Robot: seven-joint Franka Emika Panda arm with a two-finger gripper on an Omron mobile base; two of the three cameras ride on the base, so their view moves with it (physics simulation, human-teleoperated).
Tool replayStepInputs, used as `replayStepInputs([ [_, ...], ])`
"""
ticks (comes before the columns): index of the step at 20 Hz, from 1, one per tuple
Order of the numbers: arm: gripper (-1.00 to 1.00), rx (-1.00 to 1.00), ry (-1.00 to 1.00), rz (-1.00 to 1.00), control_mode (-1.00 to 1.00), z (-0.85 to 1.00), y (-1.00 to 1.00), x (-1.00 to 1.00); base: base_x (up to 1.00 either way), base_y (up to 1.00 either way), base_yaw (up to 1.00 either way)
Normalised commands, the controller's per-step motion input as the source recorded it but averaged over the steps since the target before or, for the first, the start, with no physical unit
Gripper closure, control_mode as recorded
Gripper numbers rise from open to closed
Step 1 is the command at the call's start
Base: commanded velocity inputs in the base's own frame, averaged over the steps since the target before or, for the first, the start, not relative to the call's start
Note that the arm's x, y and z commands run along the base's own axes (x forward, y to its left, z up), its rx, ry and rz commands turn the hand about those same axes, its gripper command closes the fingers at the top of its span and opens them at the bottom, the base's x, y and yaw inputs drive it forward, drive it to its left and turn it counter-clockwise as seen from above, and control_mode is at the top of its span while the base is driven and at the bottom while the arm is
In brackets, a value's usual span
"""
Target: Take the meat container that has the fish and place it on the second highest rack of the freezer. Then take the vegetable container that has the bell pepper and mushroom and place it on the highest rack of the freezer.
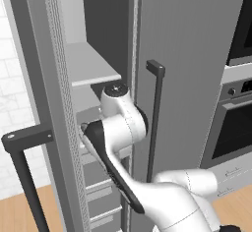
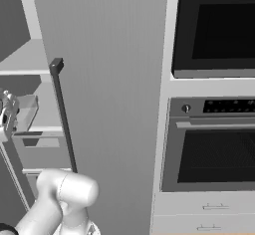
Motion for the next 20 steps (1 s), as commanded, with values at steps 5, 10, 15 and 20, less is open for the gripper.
replayStepInputs([
  [5,1.0,0.0,0.0,-0.18,-1.0,-0.53,0.37,0.86,0.0,0.0,0.0],
  [10,1.0,0.01,0.0,-0.05,-1.0,-0.59,0.18,0.73,0.0,0.0,0.0],
  [15,1.0,0.02,0.0,0.0,-1.0,-0.45,0.19,0.75,0.0,0.0,0.0],
  [20,1.0,0.02,-0.01,0.0,-1.0,-0.27,0.26,0.75,0.0,0.0,0.0],
])
